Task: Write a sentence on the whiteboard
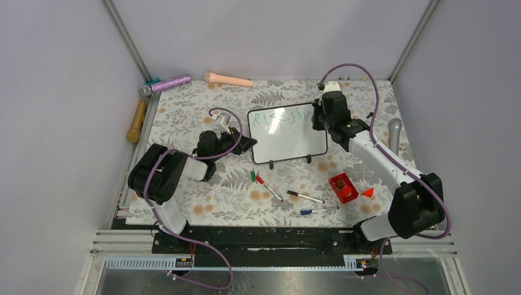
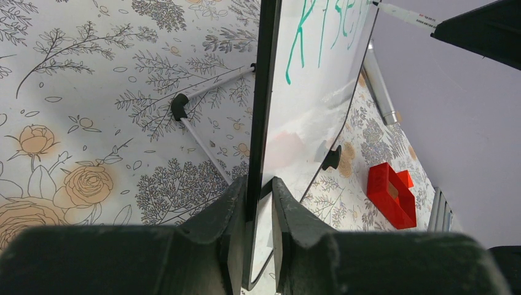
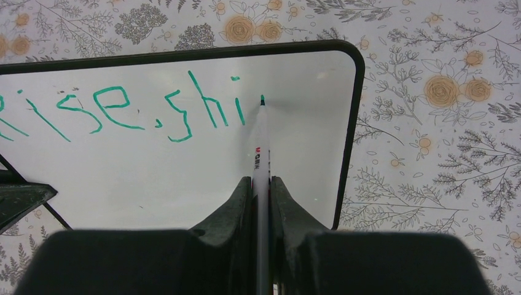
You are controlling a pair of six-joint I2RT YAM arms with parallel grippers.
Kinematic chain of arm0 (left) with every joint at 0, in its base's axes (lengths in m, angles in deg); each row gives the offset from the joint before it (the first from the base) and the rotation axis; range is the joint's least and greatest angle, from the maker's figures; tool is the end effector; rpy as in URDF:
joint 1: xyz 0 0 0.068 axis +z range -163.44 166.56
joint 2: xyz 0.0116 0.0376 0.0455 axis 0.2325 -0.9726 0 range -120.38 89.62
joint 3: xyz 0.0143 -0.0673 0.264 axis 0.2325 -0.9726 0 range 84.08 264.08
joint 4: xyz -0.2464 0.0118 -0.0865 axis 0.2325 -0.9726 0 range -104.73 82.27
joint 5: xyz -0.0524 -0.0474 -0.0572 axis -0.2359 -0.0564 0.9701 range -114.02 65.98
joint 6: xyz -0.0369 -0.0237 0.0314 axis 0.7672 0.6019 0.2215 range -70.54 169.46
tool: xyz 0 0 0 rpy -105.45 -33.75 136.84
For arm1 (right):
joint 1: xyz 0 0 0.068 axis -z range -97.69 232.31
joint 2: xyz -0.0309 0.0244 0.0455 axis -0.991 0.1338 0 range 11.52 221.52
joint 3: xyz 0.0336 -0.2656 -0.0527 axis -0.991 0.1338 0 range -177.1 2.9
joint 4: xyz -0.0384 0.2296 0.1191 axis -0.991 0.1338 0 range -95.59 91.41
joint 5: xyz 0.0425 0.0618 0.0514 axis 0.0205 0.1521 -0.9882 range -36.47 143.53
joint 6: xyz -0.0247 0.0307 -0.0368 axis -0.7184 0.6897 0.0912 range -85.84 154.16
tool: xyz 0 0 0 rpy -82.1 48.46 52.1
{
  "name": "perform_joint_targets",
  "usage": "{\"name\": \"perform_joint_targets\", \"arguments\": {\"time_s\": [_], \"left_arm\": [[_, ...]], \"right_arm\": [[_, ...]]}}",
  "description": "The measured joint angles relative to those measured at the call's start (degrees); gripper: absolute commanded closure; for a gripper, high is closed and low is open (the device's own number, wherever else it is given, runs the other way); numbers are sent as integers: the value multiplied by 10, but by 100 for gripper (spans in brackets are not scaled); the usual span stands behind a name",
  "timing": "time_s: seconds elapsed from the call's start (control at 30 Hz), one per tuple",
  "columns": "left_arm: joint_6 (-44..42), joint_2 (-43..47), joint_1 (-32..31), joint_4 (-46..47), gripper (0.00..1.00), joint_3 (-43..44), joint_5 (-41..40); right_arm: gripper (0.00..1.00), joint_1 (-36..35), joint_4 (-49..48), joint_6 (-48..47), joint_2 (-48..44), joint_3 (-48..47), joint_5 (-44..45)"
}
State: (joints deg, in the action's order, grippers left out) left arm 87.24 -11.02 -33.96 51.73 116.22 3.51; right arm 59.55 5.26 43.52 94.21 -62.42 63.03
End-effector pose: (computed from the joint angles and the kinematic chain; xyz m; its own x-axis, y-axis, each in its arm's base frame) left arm 0.2927 -0.1271 0.1504 -0.5686 -0.3672 -0.7361 0.4934 0.5637 -0.6624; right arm 0.3106 0.1239 0.3079 -0.4706 -0.0233 -0.8820 -0.1732 0.9826 0.0665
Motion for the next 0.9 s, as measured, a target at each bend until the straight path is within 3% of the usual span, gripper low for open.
{"name": "perform_joint_targets", "arguments": {"time_s": [0.37, 0.9], "left_arm": [[0, 0, 0, 0, 100, 0, 0], [0, 0, -1, 0, 100, 0, -1]], "right_arm": [[100, 0, -8, 8, -21, 42, -12], [100, 1, -1, 7, -6, 14, -12]]}}
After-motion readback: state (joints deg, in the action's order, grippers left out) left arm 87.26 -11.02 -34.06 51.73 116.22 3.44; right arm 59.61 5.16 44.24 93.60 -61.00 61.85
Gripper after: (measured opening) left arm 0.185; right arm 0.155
